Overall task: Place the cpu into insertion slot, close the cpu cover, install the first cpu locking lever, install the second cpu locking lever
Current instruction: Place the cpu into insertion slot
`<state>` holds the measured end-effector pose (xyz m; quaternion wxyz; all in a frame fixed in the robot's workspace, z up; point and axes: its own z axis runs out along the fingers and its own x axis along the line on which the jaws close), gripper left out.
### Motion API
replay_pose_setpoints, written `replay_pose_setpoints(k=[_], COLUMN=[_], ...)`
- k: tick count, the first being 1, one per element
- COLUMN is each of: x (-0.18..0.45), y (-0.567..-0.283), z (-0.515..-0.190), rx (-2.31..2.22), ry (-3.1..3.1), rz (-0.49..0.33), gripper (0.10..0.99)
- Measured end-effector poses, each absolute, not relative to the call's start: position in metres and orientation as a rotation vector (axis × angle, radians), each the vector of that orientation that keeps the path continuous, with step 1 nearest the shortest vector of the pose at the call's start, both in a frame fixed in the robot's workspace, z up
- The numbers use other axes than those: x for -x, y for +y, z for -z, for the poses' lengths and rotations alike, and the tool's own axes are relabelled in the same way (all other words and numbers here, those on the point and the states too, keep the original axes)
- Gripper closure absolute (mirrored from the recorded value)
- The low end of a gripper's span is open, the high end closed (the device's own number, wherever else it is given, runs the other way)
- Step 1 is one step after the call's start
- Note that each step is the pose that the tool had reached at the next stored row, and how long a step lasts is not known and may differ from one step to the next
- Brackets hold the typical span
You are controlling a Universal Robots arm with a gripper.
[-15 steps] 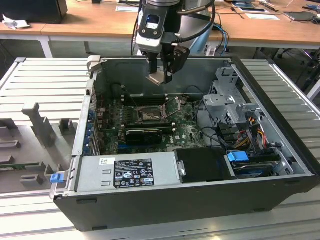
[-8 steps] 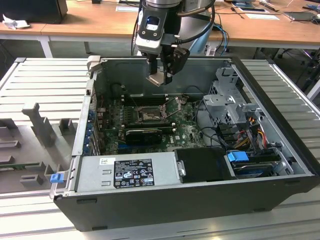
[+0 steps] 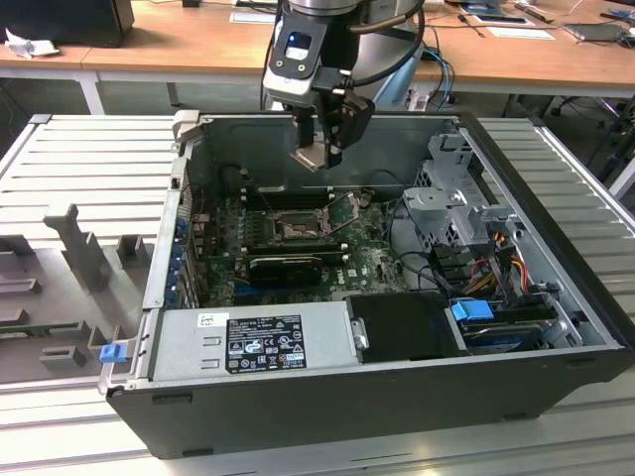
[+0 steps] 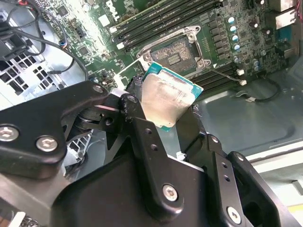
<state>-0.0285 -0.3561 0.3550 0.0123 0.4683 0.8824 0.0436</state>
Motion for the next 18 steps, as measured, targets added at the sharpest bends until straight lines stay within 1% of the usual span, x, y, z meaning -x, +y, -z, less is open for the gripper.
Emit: replay_pose_setpoints(k=[18], x=[0.0285], y=[-0.3561], z=[-0.3543], rx=[-1.762], ry=[2.556], rz=[-0.129], gripper=[0.557])
